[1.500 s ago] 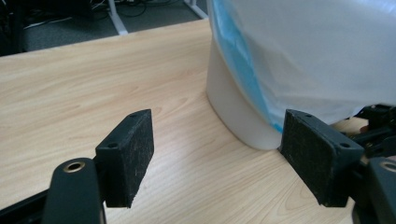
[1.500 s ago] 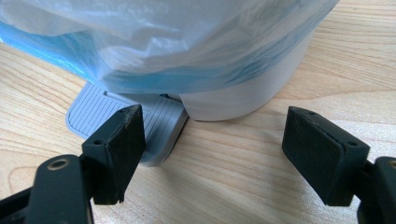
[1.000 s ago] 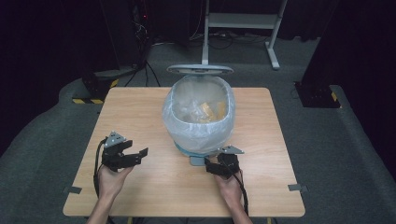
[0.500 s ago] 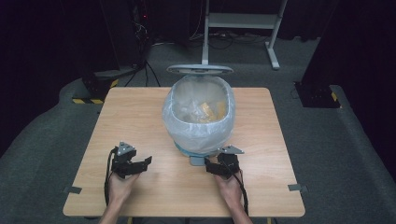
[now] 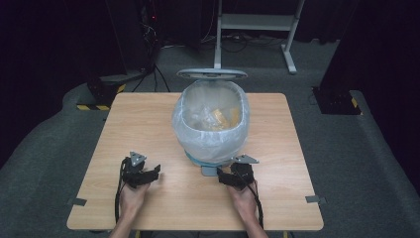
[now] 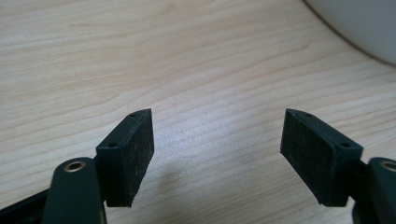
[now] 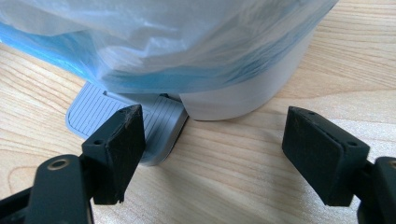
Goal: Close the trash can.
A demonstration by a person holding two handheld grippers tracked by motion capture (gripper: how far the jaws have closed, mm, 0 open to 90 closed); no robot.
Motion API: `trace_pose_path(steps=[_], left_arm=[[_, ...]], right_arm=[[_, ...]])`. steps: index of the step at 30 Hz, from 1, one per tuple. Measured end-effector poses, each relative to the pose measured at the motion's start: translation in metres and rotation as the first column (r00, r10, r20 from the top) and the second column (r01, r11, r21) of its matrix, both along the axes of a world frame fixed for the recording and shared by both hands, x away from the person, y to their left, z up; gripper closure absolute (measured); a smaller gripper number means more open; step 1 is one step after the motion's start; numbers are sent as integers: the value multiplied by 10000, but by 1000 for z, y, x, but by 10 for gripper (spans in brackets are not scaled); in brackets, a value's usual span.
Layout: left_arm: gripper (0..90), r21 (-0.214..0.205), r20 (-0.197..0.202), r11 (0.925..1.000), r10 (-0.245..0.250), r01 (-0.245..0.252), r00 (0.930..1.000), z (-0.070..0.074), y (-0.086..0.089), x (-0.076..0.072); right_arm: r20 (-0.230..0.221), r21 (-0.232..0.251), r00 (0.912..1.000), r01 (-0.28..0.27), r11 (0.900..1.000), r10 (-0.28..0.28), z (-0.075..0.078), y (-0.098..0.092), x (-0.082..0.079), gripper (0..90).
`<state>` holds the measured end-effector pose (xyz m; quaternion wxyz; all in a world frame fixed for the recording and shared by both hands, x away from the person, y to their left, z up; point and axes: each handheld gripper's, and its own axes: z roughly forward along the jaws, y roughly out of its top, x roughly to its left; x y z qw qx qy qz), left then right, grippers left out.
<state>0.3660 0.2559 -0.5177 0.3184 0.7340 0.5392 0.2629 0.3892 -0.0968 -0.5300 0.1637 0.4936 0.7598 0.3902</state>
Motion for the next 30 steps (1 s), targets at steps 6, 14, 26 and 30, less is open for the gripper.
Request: trace_pose_path(steps=[6,14,26,30], left_arm=[[214,-185,-155,9995,239,-242,9996,-13,3,1],[209,-211,-169,9994,264,-267,9995,-13,3,1],[208,-236,-177,9993,278,-283,9995,-13,3,1],[208,-228,-178,9994,273,-277,9995,-13,3,1]], right_arm=[[-25,38,10000,-16,10000,16,0,-1,1,208],[1045,943,9944,75,9955,-174,12,-22,-17,173],[133,-1534,9900,1405,9781,-1402,-1,-75,-17,139],[165,-1638,9905,1370,9769,-1362,-1,-75,-16,137]])
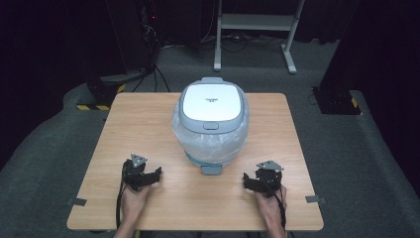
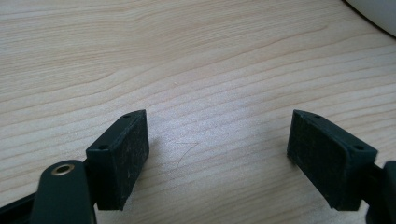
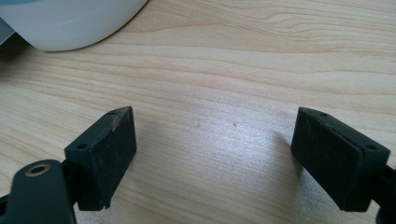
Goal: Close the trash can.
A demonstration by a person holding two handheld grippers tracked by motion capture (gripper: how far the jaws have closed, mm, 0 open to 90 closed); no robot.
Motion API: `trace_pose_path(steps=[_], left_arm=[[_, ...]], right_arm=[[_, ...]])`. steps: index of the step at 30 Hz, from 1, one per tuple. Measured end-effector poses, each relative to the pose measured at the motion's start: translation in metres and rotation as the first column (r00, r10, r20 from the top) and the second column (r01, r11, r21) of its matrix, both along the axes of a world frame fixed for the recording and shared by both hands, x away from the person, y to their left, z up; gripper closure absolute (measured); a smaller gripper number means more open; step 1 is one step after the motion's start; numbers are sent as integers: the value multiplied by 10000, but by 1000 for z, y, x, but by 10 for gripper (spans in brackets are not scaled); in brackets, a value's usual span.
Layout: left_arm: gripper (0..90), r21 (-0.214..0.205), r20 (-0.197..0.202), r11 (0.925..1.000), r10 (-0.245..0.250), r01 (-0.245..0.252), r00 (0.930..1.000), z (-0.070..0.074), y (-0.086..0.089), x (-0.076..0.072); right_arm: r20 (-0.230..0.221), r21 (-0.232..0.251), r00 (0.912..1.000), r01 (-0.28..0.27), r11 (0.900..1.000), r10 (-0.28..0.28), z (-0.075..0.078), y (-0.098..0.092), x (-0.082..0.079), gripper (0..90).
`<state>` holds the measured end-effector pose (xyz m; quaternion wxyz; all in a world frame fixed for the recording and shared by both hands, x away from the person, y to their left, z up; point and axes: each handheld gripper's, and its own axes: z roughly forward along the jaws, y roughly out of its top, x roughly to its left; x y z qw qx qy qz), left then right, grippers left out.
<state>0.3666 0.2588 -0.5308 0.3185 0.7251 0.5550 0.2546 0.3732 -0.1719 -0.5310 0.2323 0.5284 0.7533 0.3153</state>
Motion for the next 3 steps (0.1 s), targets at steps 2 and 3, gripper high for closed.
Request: trace_pose_path(steps=[2,3], left_arm=[[207,1,-3,10000,2,-2,10000,0,0,0],[207,-1,-10,10000,-1,1,10000,0,0,0]], right_arm=[[1,0,10000,0,10000,0,0,0,0,137],[1,0,10000,21,10000,-21,0,0,0,136]])
